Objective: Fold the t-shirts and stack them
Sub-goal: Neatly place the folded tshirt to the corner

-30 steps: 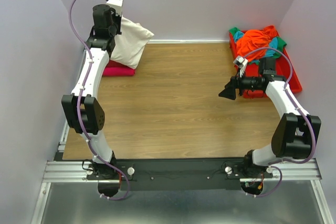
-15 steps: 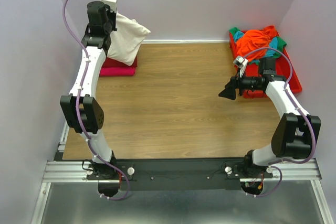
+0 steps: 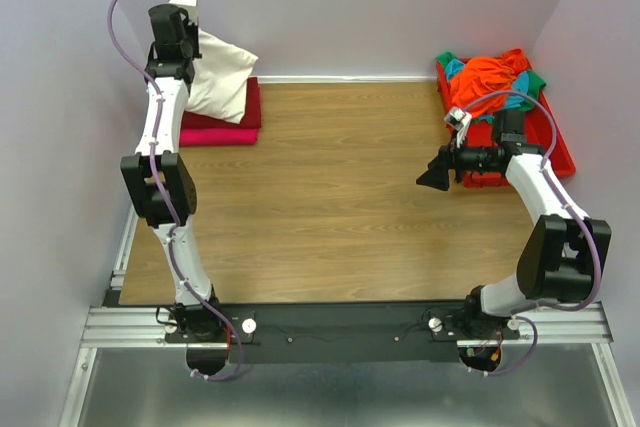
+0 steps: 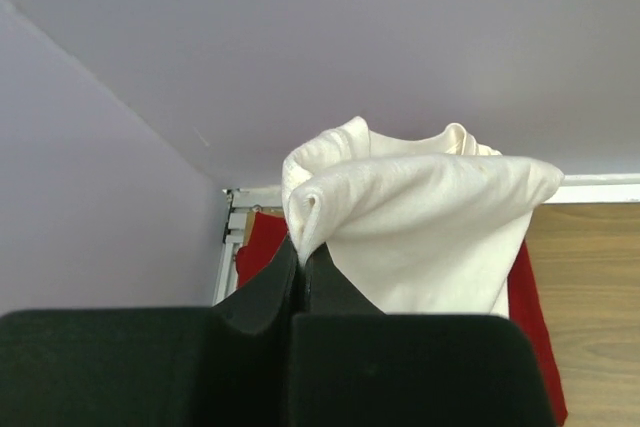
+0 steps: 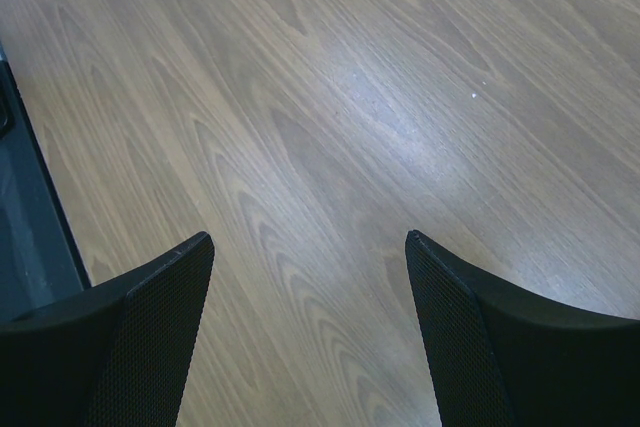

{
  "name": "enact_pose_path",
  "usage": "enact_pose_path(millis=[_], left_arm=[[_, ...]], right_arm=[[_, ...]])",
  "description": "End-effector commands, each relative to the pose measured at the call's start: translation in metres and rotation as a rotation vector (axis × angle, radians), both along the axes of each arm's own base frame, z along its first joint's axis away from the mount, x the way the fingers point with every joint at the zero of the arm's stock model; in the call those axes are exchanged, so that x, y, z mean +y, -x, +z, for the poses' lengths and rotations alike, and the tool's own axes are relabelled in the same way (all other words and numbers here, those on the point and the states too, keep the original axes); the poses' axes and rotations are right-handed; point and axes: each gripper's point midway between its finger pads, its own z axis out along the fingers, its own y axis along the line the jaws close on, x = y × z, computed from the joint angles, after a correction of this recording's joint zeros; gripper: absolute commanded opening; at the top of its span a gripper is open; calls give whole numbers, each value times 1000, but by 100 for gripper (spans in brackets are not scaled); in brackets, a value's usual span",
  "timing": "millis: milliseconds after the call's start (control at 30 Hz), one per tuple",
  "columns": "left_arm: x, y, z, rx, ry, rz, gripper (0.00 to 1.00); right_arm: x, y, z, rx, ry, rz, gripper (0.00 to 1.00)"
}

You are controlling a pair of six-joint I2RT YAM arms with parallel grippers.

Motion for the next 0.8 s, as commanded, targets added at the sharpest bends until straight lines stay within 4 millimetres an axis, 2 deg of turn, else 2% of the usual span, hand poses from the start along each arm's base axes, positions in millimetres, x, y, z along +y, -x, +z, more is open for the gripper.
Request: enact_pose_path(millis=[0,300,367,600,633,733,767], left_arm=[[16,-10,28,-98,29,5,0],[52,-29,-5,-80,74,27,0],[53,-32,-15,-65,81,21,0],[65,-41,-33,-56,97,36,0],[67,-43,-42,-45,106,46,0],[88,-42,-50,-43,127,144,0],[100,-40,-57,-31,130,190,3]], right_arm=[[-3,-4,-2,10,7,-3,84],[-3,-4,-7,28,5,-3,84],[-3,-5,-8,30,7,-3,84],[-4,-5,-10,35,9,-4,84],[-4,-5,-10,35,9,-5,84],[-4,-4,-10,35,10,-3,84],[-4,-5,-10,34,12,-3,84]])
